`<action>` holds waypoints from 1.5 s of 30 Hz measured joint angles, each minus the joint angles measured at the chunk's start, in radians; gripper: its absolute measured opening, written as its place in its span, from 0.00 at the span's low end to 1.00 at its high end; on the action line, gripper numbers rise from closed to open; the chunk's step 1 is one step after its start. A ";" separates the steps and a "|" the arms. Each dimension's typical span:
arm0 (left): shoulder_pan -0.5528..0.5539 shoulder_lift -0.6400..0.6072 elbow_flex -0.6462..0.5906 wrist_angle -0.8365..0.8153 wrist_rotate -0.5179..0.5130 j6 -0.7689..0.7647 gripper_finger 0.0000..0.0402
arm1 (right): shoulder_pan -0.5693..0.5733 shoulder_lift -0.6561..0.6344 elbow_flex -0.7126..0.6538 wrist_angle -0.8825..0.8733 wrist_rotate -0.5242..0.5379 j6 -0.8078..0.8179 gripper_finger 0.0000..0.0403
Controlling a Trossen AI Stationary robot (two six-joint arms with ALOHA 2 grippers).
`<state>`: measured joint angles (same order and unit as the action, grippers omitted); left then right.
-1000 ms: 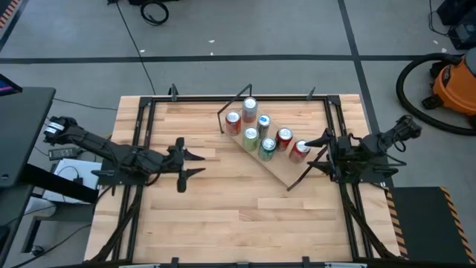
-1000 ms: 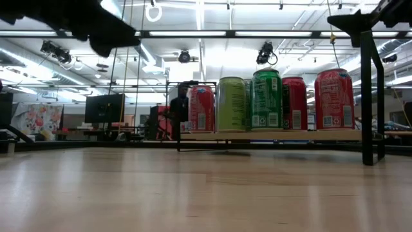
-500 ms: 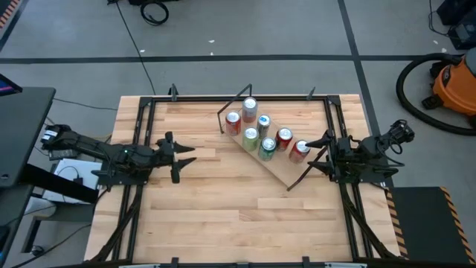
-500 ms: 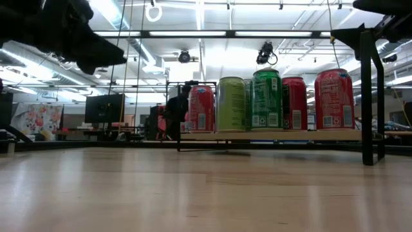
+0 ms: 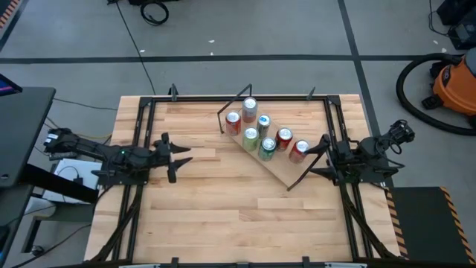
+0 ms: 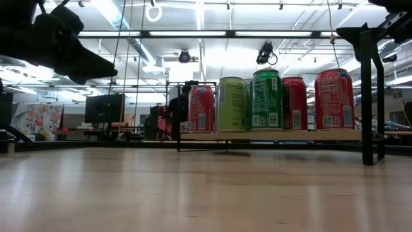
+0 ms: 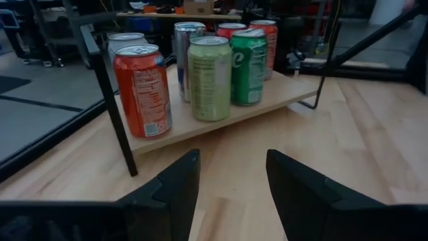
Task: Place canned beverage on shelf
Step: Return to Home Position
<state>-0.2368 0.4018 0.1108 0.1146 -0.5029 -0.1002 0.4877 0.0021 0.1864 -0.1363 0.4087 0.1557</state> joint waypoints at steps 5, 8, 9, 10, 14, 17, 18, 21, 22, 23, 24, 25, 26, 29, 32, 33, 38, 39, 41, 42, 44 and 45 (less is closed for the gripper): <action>-0.027 -0.063 -0.045 -0.002 -0.001 -0.037 0.45 | 0.001 0.000 0.000 0.013 -0.062 0.023 0.87; -0.045 -0.100 -0.075 -0.006 -0.010 -0.070 0.45 | 0.001 0.000 -0.001 0.040 -0.091 0.037 0.87; -0.050 -0.109 -0.086 -0.006 -0.018 -0.084 0.45 | 0.001 0.000 -0.006 0.054 -0.099 0.045 0.87; -0.055 -0.119 -0.096 -0.007 -0.029 -0.095 0.45 | 0.001 0.000 -0.011 0.062 -0.110 0.052 0.87; -0.068 -0.137 -0.103 -0.040 -0.055 -0.148 0.45 | 0.001 0.000 -0.028 0.058 -0.175 0.081 0.86; -0.076 -0.136 -0.103 -0.037 -0.056 -0.165 0.43 | 0.001 0.004 -0.032 0.054 -0.235 0.108 0.85; -0.076 -0.136 -0.103 -0.037 -0.057 -0.168 0.42 | 0.001 0.006 -0.032 0.048 -0.252 0.120 0.84; -0.075 -0.136 -0.103 -0.037 -0.063 -0.175 0.39 | 0.001 0.005 -0.031 0.023 -0.304 0.137 0.76; -0.075 -0.136 -0.103 -0.037 -0.070 -0.178 0.38 | 0.001 0.005 -0.030 0.012 -0.317 0.140 0.73; -0.075 -0.136 -0.103 -0.037 -0.078 -0.180 0.37 | 0.001 0.005 -0.029 0.003 -0.330 0.146 0.69; -0.074 -0.136 -0.103 -0.037 -0.084 -0.183 0.36 | 0.001 0.005 -0.028 -0.004 -0.343 0.145 0.65; -0.074 -0.136 -0.103 -0.037 -0.091 -0.186 0.36 | 0.001 0.005 -0.028 -0.009 -0.351 0.141 0.60; -0.074 -0.136 -0.103 -0.037 -0.098 -0.188 0.35 | 0.002 0.005 -0.028 -0.013 -0.352 0.134 0.56; -0.074 -0.136 -0.103 -0.036 -0.107 -0.188 0.35 | 0.002 0.005 -0.026 -0.026 -0.352 0.095 0.43; -0.074 -0.136 -0.103 -0.036 -0.107 -0.177 0.35 | 0.002 0.006 -0.016 -0.051 -0.338 0.035 0.31; -0.074 -0.136 -0.103 -0.036 -0.106 -0.177 0.35 | 0.002 0.006 -0.011 -0.060 -0.338 0.014 0.28; -0.074 -0.133 -0.103 -0.036 -0.106 -0.175 0.35 | 0.002 0.006 -0.035 -0.049 -0.322 -0.063 0.10; -0.074 -0.133 -0.103 -0.036 -0.106 -0.174 0.35 | 0.002 0.006 -0.041 -0.043 -0.305 -0.070 0.07; -0.074 -0.133 -0.104 -0.036 -0.106 -0.174 0.35 | 0.002 0.006 -0.051 -0.027 -0.275 -0.083 0.02; -0.074 -0.133 -0.104 -0.036 -0.106 -0.174 0.35 | 0.002 0.006 -0.058 -0.008 -0.273 -0.103 0.02; -0.074 -0.133 -0.104 -0.036 -0.106 -0.174 0.35 | 0.005 0.007 -0.076 0.056 -0.307 -0.220 0.02; -0.074 -0.133 -0.104 -0.036 -0.106 -0.174 0.35 | 0.009 0.006 -0.086 0.092 -0.336 -0.300 0.02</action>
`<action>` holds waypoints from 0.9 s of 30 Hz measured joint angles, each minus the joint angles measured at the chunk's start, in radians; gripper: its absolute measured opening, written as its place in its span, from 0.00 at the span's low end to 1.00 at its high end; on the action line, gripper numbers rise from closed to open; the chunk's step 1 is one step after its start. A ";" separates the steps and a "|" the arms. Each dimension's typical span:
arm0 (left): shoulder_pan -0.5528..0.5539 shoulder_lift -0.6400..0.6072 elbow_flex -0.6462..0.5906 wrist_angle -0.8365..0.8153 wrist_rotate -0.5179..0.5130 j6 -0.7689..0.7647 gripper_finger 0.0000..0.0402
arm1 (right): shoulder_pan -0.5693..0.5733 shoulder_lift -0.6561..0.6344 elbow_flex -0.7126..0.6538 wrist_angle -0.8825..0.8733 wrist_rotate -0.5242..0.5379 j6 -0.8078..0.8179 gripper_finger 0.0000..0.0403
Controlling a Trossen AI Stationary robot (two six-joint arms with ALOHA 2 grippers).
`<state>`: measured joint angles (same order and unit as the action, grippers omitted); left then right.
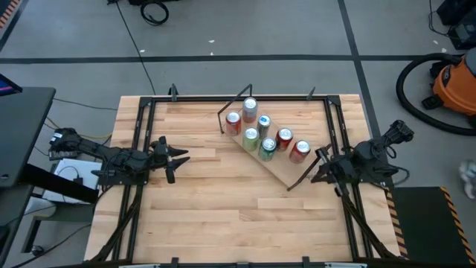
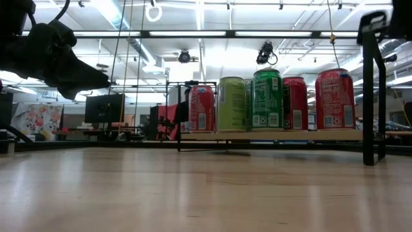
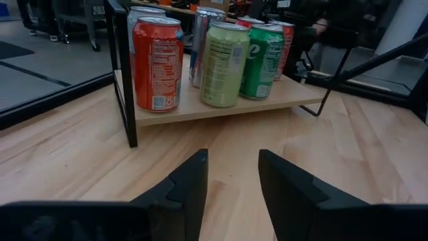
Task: Place canned beverage on shelf
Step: Return to Home Position
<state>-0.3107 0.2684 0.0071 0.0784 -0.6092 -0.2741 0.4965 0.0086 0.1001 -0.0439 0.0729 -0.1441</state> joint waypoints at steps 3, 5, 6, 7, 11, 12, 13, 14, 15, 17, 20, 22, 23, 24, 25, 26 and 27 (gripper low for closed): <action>0.000 0.000 0.000 0.000 0.000 0.000 0.35 | 0.014 0.000 -0.039 0.044 -0.028 -0.289 0.01; 0.000 0.000 0.000 0.000 0.000 -0.001 0.35 | 0.020 0.000 -0.065 0.047 -0.018 -0.460 0.01; 0.000 0.000 0.000 0.000 0.000 -0.001 0.35 | 0.022 0.000 -0.080 0.059 -0.013 -0.511 0.02; 0.000 0.000 0.000 0.000 0.000 -0.001 0.35 | 0.021 0.000 -0.095 0.071 -0.009 -0.544 0.02; 0.000 0.000 0.000 0.000 0.000 -0.002 0.35 | 0.022 0.019 -0.093 0.065 -0.049 -0.566 0.01; 0.000 0.000 0.000 0.000 0.000 -0.002 0.35 | 0.021 0.018 -0.093 0.065 -0.060 -0.566 0.01; 0.000 0.000 0.000 0.000 0.000 -0.001 0.35 | 0.021 0.018 -0.093 0.065 -0.067 -0.566 0.01; 0.000 0.000 0.000 0.000 0.000 -0.001 0.35 | 0.022 0.018 -0.093 0.064 -0.074 -0.567 0.01; 0.000 0.000 0.000 0.000 0.000 -0.001 0.35 | 0.022 0.018 -0.093 0.065 -0.080 -0.567 0.01; 0.000 0.000 0.000 0.000 0.000 0.000 0.35 | 0.021 0.018 -0.093 0.071 -0.084 -0.566 0.01; 0.000 0.000 0.000 0.000 0.000 0.045 0.35 | 0.021 0.019 -0.093 0.064 -0.043 -0.532 0.04; 0.000 0.000 0.000 0.000 0.000 0.100 0.35 | 0.019 0.019 -0.093 0.067 -0.022 -0.482 0.06; 0.000 0.000 0.000 0.000 0.000 0.122 0.35 | 0.019 0.019 -0.093 0.067 -0.018 -0.453 0.07; 0.000 0.000 0.000 0.000 0.000 0.141 0.35 | 0.019 0.019 -0.093 0.067 -0.017 -0.432 0.08; 0.000 0.000 0.000 -0.001 0.001 0.160 0.35 | 0.019 0.019 -0.093 0.067 -0.017 -0.424 0.08; 0.000 0.000 0.000 -0.001 0.000 0.178 0.35 | 0.019 0.019 -0.093 0.067 -0.017 -0.416 0.09; 0.000 0.000 0.000 -0.001 0.000 0.203 0.35 | 0.019 0.019 -0.093 0.067 -0.017 -0.408 0.09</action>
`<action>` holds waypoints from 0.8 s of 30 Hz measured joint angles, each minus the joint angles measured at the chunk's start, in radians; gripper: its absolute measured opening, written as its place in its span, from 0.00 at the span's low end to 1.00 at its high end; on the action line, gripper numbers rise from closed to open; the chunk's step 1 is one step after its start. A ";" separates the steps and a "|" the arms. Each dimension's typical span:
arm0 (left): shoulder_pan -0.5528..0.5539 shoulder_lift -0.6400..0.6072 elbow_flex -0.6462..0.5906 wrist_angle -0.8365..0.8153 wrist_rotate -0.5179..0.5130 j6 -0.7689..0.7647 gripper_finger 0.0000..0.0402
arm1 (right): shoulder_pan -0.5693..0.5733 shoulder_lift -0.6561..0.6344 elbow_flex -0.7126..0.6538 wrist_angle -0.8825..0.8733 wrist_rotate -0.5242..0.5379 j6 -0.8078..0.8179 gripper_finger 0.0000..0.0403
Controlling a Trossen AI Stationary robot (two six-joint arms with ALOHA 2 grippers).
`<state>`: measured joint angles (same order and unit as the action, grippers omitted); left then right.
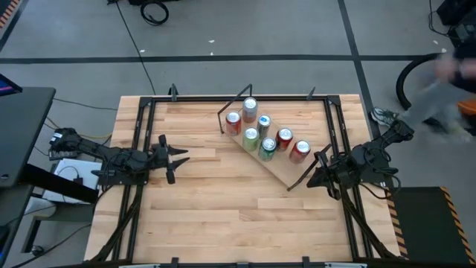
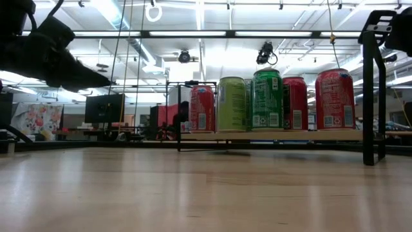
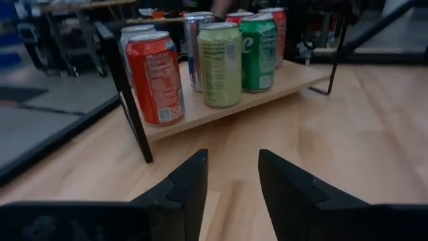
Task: Place canned beverage on shelf
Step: Return to Home Position
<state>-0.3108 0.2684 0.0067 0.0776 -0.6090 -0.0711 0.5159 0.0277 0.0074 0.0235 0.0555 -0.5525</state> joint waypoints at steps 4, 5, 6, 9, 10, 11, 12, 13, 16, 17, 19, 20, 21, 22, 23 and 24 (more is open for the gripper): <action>0.000 0.000 0.000 -0.003 0.000 0.084 0.35 | 0.000 0.000 0.000 0.003 0.003 0.015 0.09; 0.000 0.000 0.000 -0.003 0.000 0.090 0.35 | 0.000 0.000 0.000 0.003 0.003 0.015 0.09; 0.000 0.000 0.000 -0.003 0.000 0.091 0.35 | 0.000 0.000 0.000 0.003 0.003 0.015 0.09; 0.000 0.000 0.000 -0.003 0.000 0.090 0.35 | 0.000 0.000 0.000 0.003 0.003 0.015 0.09; 0.000 0.000 0.000 -0.002 0.000 0.087 0.35 | 0.000 0.000 0.000 0.003 0.003 0.015 0.09; 0.000 0.000 0.000 -0.001 0.000 0.079 0.35 | 0.000 0.000 0.000 0.003 0.003 0.015 0.09; 0.000 0.000 0.000 -0.001 0.000 0.078 0.35 | 0.000 0.000 0.000 0.004 0.003 0.015 0.09; 0.000 0.000 0.000 -0.001 0.000 0.079 0.35 | 0.000 0.000 0.000 0.004 0.003 0.015 0.09; 0.000 0.000 0.000 -0.001 0.000 0.083 0.35 | 0.000 0.000 0.000 0.004 0.003 0.015 0.10; 0.000 0.000 0.000 0.000 0.000 0.083 0.35 | 0.000 0.000 0.000 0.004 0.003 0.015 0.10; 0.000 0.000 0.000 0.000 0.000 0.084 0.35 | 0.000 0.000 0.000 0.005 0.003 0.015 0.10; 0.000 0.000 0.000 0.000 0.000 0.084 0.35 | 0.000 0.000 0.000 0.005 0.003 0.015 0.10; 0.000 0.000 0.000 0.000 0.000 0.084 0.35 | 0.000 0.000 0.000 0.005 0.003 0.015 0.10; 0.000 0.000 0.000 0.000 0.000 0.084 0.35 | 0.000 0.000 0.000 0.005 0.003 0.015 0.10; 0.000 0.000 0.000 0.000 0.000 0.084 0.35 | 0.000 0.000 0.000 0.005 0.003 0.015 0.10; 0.000 0.000 0.000 0.000 0.000 0.084 0.35 | 0.000 0.000 0.000 0.005 0.003 0.015 0.10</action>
